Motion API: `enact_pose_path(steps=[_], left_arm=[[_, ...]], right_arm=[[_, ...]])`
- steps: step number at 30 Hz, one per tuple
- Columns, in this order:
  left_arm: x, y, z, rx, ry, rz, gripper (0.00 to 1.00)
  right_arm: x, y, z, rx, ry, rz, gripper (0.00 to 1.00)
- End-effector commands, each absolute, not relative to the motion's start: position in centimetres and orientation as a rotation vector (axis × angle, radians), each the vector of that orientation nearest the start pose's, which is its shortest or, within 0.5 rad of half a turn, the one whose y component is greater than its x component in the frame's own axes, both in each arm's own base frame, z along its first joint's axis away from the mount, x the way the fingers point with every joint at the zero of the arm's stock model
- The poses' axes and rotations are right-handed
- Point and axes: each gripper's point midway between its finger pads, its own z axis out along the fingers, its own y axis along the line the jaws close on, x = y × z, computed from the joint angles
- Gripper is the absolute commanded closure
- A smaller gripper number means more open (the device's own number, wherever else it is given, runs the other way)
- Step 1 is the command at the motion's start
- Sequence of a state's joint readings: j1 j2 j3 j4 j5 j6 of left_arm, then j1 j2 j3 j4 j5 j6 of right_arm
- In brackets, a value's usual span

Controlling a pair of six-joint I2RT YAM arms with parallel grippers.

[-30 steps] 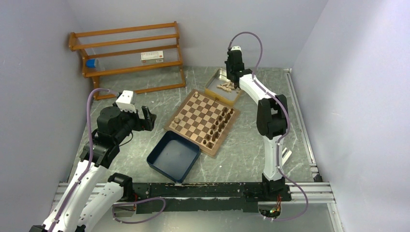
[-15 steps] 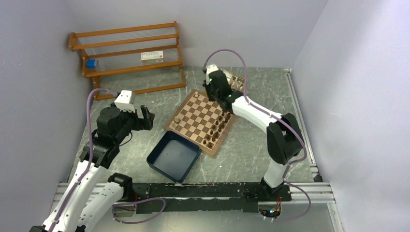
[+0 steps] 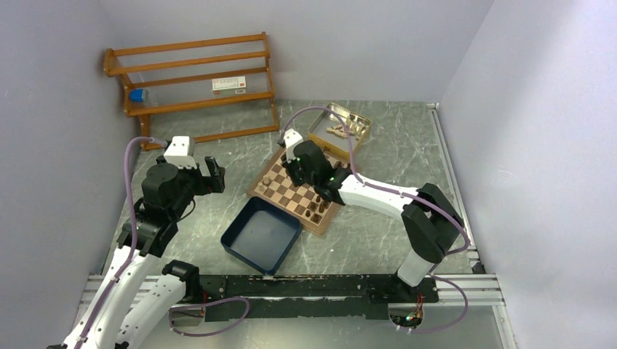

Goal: Set up the chess pieces on the board
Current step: Place the chess piece on the chessboard.

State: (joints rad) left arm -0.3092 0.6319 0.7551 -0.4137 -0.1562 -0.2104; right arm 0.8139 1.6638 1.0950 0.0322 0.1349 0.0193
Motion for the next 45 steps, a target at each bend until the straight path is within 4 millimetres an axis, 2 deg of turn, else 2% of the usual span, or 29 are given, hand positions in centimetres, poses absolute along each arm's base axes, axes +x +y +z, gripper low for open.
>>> enact_pose_path(steps=[1, 7, 11, 15, 22, 30, 45], left_arm=[[26.2, -5.4, 25.9, -0.065, 1.837, -0.181, 0.02], [26.3, -4.9, 25.6, -0.088, 1.846, -0.154, 0.02], [26.5, -4.8, 25.5, -0.089, 1.851, -0.14, 0.02], [26.3, -4.6, 25.7, -0.099, 1.843, -0.133, 0.02], [26.1, -4.5, 26.0, -0.101, 1.824, -0.136, 0.02], [26.0, -4.5, 26.1, -0.098, 1.818, -0.141, 0.02], [26.1, -4.6, 26.1, -0.093, 1.817, -0.146, 0.02]], right_arm=[[32.5, 36.2, 14.6, -0.777, 1.89, 0.448, 0.87], [30.7, 39.0, 13.8, -0.848, 1.851, 0.481, 0.87], [30.6, 40.1, 12.9, -0.882, 1.819, 0.457, 0.87], [30.4, 41.0, 11.2, -0.91, 1.829, 0.454, 0.87], [30.6, 41.4, 9.0, -0.908, 1.844, 0.433, 0.87], [31.2, 41.5, 7.7, -0.898, 1.848, 0.39, 0.86], [31.6, 41.7, 6.5, -0.905, 1.87, 0.351, 0.83]])
